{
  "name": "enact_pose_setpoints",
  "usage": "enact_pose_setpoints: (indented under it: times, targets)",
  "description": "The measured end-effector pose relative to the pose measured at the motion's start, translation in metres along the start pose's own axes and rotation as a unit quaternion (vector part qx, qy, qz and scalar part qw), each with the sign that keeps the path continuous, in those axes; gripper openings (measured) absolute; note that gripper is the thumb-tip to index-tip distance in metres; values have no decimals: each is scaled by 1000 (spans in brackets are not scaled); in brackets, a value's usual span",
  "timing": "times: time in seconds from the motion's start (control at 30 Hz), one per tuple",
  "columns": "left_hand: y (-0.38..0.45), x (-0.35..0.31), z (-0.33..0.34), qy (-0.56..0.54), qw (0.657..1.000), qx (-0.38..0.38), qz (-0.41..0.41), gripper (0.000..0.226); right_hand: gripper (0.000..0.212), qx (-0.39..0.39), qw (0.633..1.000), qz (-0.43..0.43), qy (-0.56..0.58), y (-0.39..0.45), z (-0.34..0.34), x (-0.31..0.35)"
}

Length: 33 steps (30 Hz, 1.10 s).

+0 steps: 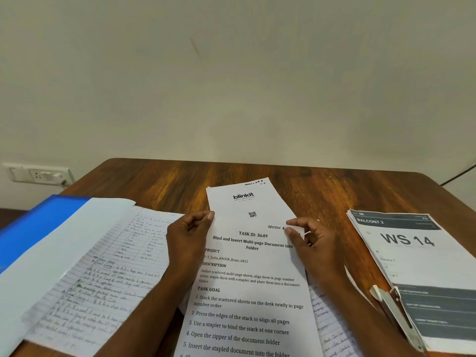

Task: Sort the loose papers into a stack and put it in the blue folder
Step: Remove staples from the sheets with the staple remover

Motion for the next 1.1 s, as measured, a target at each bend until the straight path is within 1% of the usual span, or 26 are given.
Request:
enact_pose_setpoints:
  times: [0.2, 0.33, 0.4, 0.47, 0.53, 0.57, 0.63, 0.67, 0.7, 0.73, 0.77, 0.8, 0.83, 0.87, 0.9, 0.97, 1.0, 1.03, 1.07, 1.1]
  targets:
    - [0, 1, -1, -47, 998, -11, -27, 10, 20, 26, 996, 23, 86, 3, 1, -3]
    - [-1, -1, -5, -40, 998, -26, -26, 11, 39, 79, 981, 84, 155, 2, 9, -5]
    - [1, 1, -9, -43, 998, -46, -25, 11, 43, 121, 969, 119, 179, -2, 16, -2]
    - [3, 2, -13, -54, 995, -76, -25, 5, 44, 163, 965, 130, 161, -5, 21, 0]
    - [4, 1, -16, -68, 992, -103, -23, 3, 42, 195, 965, 123, 127, -7, 23, 1]
    - [4, 1, -17, -70, 991, -111, -22, 4, 38, 204, 966, 118, 109, -8, 25, 2]
    - [4, 2, -16, -77, 991, -104, -40, 2, 28, 199, 968, 120, 94, -8, 26, -1]
    - [5, 1, -12, -88, 991, -85, -59, 5, 25, 188, 969, 123, 105, -7, 26, -1]
    - [4, 0, -6, -110, 989, -48, -85, 11, 25, 174, 967, 128, 133, -7, 25, -2]
    - [2, -1, 2, -134, 984, 4, -114, 16, 30, 155, 964, 135, 168, -6, 24, -4]
    - [-2, -3, 11, -140, 978, 65, -138, 20, 41, 131, 959, 145, 205, -4, 22, -6]
    - [-7, -6, 19, -128, 972, 131, -148, 23, 49, 106, 952, 153, 241, -1, 19, -8]
    - [-12, -9, 26, -102, 965, 193, -148, 26, 49, 82, 946, 159, 269, 0, 16, -8]
    - [-17, -8, 32, -83, 957, 239, -144, 30, 43, 67, 941, 159, 290, 2, 12, -9]
    - [-21, -6, 35, -77, 950, 269, -141, 33, 39, 62, 936, 161, 306, 3, 9, -11]
    - [-24, -1, 37, -82, 945, 287, -136, 36, 42, 70, 930, 170, 319, 3, 8, -10]
    - [-24, -1, 37, -85, 946, 284, -130, 36, 49, 82, 930, 167, 317, 2, 9, -8]
    - [-23, -1, 36, -88, 949, 276, -125, 35, 58, 94, 932, 163, 310, 2, 11, -7]
    - [-23, -2, 35, -95, 953, 264, -117, 34, 61, 109, 935, 159, 297, 2, 14, -8]
    - [-21, -2, 33, -102, 957, 248, -108, 33, 59, 123, 938, 157, 284, 2, 18, -10]
Point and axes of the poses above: each hand's wrist, its own y-axis towards the middle knuckle, its own z-axis out of the palm, x = y × z, the point moved 6 cm from there along y, towards the middle knuckle, and after that the axes turned 10 degrees about z, right-handed, at the moved point
